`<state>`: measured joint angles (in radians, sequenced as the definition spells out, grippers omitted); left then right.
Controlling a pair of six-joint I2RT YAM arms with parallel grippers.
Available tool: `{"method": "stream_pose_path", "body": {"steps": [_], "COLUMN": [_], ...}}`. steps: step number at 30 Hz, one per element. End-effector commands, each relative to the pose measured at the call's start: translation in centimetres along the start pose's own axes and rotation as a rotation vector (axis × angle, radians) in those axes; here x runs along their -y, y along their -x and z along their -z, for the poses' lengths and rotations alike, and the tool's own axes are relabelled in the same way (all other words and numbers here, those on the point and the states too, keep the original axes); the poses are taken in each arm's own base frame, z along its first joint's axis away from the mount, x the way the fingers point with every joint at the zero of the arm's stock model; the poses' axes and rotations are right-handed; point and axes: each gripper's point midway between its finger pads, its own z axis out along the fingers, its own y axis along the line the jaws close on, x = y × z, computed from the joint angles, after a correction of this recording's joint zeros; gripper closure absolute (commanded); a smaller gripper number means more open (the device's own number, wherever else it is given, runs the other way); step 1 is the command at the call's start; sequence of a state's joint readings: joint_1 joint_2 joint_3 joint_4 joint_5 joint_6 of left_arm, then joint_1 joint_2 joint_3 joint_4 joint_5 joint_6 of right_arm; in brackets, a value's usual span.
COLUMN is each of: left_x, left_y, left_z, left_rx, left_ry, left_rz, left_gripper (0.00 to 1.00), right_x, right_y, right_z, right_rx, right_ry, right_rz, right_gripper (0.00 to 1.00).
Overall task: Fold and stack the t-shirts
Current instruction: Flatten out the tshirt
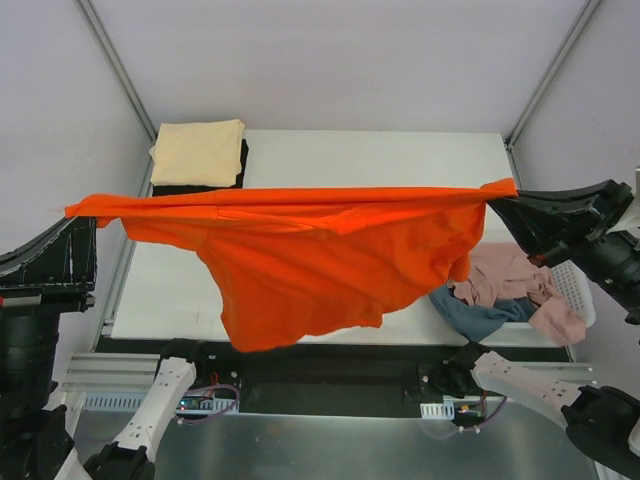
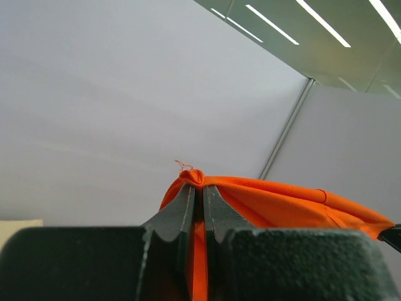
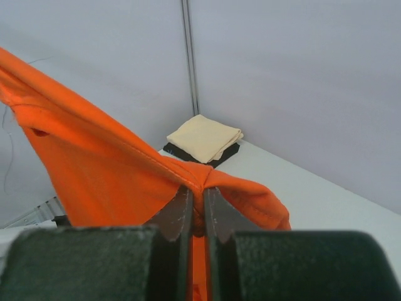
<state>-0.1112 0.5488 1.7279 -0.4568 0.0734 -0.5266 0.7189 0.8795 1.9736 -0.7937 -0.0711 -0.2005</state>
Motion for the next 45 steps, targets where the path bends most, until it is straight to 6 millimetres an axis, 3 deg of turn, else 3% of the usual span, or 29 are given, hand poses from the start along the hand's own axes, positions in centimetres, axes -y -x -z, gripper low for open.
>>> {"method": "stream_pose_path", "body": {"steps": [1, 4, 5, 7, 8, 9, 10, 11, 12, 13, 14, 15, 16, 17, 18, 19, 21, 22, 23, 26, 27, 30, 31, 33, 34, 36, 39, 44, 45], "left_x": [-2.9, -6.2, -8.0, -9.8, -12.6, -14.0, -14.7, -18.4, -19.9, -20.3, -24.1, -25.2, -25.6, -27.9, -28.8, -29.5, -30.7, -31.3, -30.6, -29.9, -28.8, -25.7, -25.2, -23.7, -23.3, -22.5, -22.6, -21.3, -21.8], "left_y": [0.4, -1.8, -3.8, -5.5, -9.2, -10.8, -11.4, -16.6, -18.8, -19.6, -25.8, -28.3, -29.7, -34.7, -36.4, -37.8, -40.3, -41.8, -41.4, -41.6, -41.9, -42.7, -42.9, -43.9, -44.5, -45.6, -48.1, -49.3, -49.8], "left_z": [-3.8, -7.9, -10.7, -13.7, -16.9, -18.5, -20.3, -23.3, -24.8, -26.7, -28.3, -29.2, -30.0, -30.0, -30.0, -29.6, -28.3, -26.9, -26.5, -23.2, -22.3, -18.2, -15.7, -12.9, -10.1, -7.1, 0.6, 7.9, 9.9], "left_rx": [0.039, -0.009, -0.063, -0.102, -0.186, -0.220, -0.228, -0.330, -0.374, -0.384, -0.503, -0.552, -0.579, -0.678, -0.711, -0.740, -0.805, -0.850, -0.851, -0.899, -0.911, -0.976, -1.007, -1.046, -1.094, -1.137, -1.273, -1.367, -1.398], "left_ry": [0.131, 0.244, 0.288, 0.337, 0.392, 0.419, 0.429, 0.487, 0.498, 0.481, 0.519, 0.508, 0.494, 0.495, 0.502, 0.520, 0.554, 0.577, 0.575, 0.615, 0.612, 0.598, 0.607, 0.611, 0.616, 0.640, 0.699, 0.730, 0.763], "left_rz": [-0.039, -0.041, -0.045, -0.057, -0.065, -0.082, -0.094, -0.111, -0.136, -0.144, -0.149, -0.158, -0.154, -0.140, -0.134, -0.130, -0.125, -0.124, -0.129, -0.154, -0.161, -0.171, -0.169, -0.130, -0.096, -0.012, 0.046, 0.170, 0.177], "left_gripper": [1.00, 1.00, 1.00, 1.00, 1.00, 1.00, 1.00, 1.00, 1.00, 1.00, 0.93, 0.85, 0.56, 0.35, 0.05, 0.01, 0.01, 0.01, 0.01, 0.01, 0.01, 0.01, 0.01, 0.01, 0.01, 0.01, 0.01, 0.01, 0.01], "right_x": [2.2, 5.1, 6.1, 8.9, 10.1, 12.1, 13.2, 14.3, 16.1, 17.2, 18.8, 20.8, 22.6, 23.4, 24.1, 25.1, 26.3, 26.8, 26.6, 25.2, 24.6, 23.4, 22.7, 21.8, 21.4, 20.3, 18.6, 16.6, 16.7], "right_y": [1.9, 0.3, -0.8, -2.8, -4.7, -5.4, -7.7, -10.0, -11.6, -13.5, -17.6, -19.7, -23.8, -26.0, -28.0, -32.0, -33.2, -35.1, -35.4, -36.6, -38.0, -37.8, -38.5, -39.0, -39.7, -40.5, -42.1, -45.0, -46.3], "right_z": [0.5, -1.7, -3.2, -4.6, -6.2, -6.6, -7.8, -9.6, -10.5, -11.6, -13.4, -13.8, -15.0, -15.6, -15.9, -16.6, -15.9, -16.1, -16.0, -16.0, -15.9, -16.0, -15.5, -15.6, -15.3, -15.6, -16.1, -17.5, -17.7], "right_rx": [0.063, -0.004, -0.051, -0.117, -0.179, -0.198, -0.258, -0.320, -0.352, -0.392, -0.491, -0.535, -0.633, -0.682, -0.732, -0.825, -0.895, -0.944, -0.958, -0.962, -0.965, -0.932, -0.950, -0.965, -0.987, -1.012, -1.059, -1.115, -1.143], "right_ry": [-0.123, -0.269, -0.318, -0.473, -0.534, -0.643, -0.672, -0.689, -0.696, -0.686, -0.673, -0.677, -0.679, -0.668, -0.625, -0.601, -0.625, -0.609, -0.599, -0.537, -0.520, -0.487, -0.479, -0.454, -0.444, -0.420, -0.384, -0.327, -0.326], "right_rz": [0.041, 0.059, 0.064, 0.077, 0.093, 0.109, 0.126, 0.123, 0.078, 0.038, 0.008, -0.039, -0.078, -0.116, -0.177, -0.235, -0.347, -0.384, -0.408, -0.439, -0.458, -0.442, -0.440, -0.416, -0.401, -0.360, -0.276, -0.238, -0.247], "right_gripper": [0.98, 0.97, 0.96, 0.93, 0.93, 0.93, 0.91, 0.91, 0.91, 0.90, 0.88, 0.86, 0.76, 0.68, 0.61, 0.47, 0.24, 0.08, 0.04, 0.03, 0.03, 0.03, 0.03, 0.03, 0.03, 0.03, 0.03, 0.03, 0.03]}}
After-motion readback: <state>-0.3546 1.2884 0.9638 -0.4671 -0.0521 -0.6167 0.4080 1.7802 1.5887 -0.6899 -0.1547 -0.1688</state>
